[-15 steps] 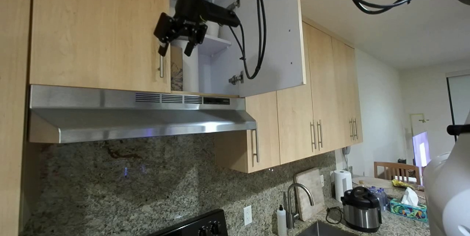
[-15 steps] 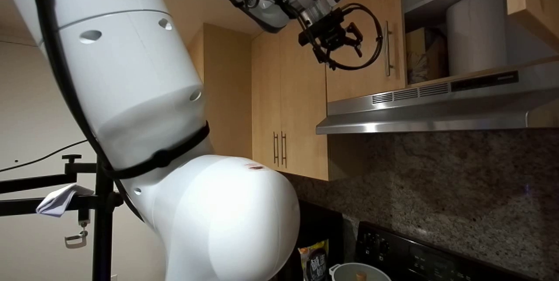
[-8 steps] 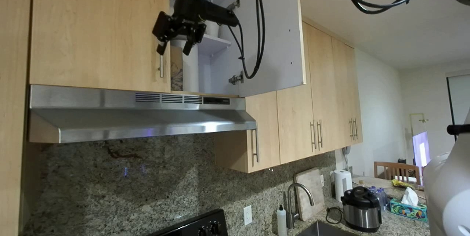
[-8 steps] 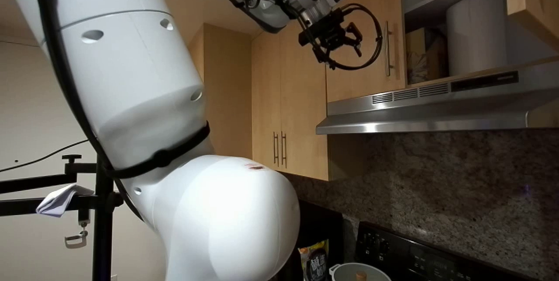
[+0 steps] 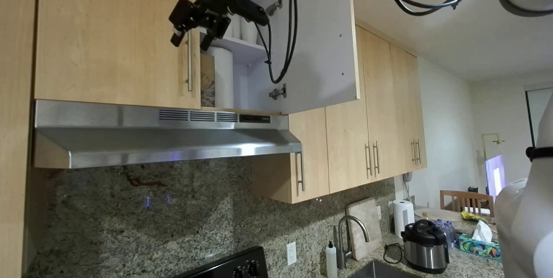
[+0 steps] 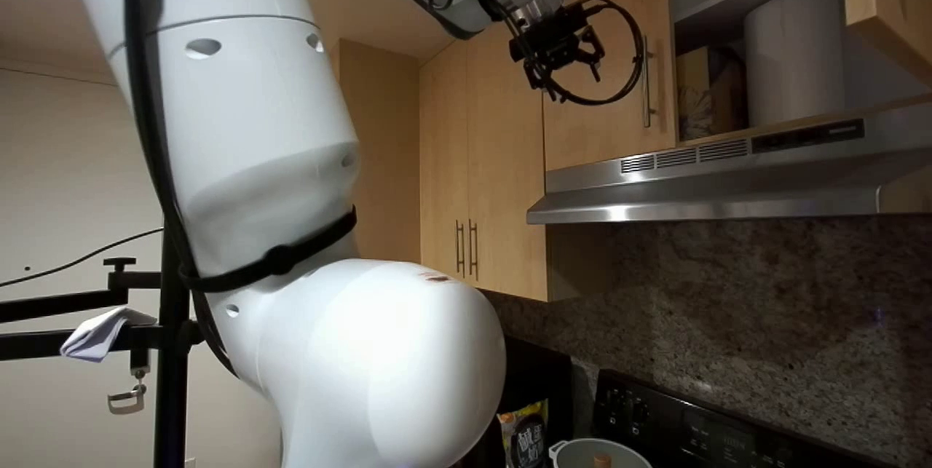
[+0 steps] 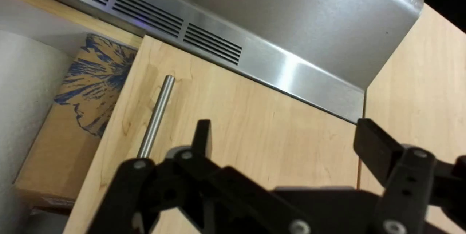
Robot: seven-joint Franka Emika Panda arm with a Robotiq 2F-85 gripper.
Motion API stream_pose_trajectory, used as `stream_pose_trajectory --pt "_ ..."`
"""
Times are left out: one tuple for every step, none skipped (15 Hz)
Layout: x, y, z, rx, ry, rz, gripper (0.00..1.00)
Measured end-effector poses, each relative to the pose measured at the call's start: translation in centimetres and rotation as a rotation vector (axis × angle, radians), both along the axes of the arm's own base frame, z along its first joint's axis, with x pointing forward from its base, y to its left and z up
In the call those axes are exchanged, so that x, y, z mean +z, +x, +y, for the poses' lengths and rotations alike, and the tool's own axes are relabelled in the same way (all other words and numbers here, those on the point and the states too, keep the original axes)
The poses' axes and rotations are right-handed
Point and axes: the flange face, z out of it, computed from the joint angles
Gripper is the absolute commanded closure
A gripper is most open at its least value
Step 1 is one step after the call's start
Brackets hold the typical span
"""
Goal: Open the left upper cabinet door.
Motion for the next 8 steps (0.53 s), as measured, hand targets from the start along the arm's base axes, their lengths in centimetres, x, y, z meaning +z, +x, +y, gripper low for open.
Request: stream_pose_trajectory --pt "0.4 0.6 -0.2 0.012 0.007 -0.002 0.00" --pt "0.7 1.3 -0.5 0.014 0.011 -0.006 0.00" --pt "1.1 2.0 -0.8 0.011 0.016 -0.012 0.00" --pt "1.4 2.8 -1.0 0.007 0.023 -0.016 0.00" --pt "1.6 3.6 -1.2 0.003 0.030 -0.019 0.00" --pt "1.8 4.4 -1.4 0.000 0.037 -0.021 0.00" --pt "2.0 5.2 -1.4 -0.002 0.043 -0.022 0.00" --pt "2.1 6.1 -1.5 -0.002 0.050 -0.022 0.00"
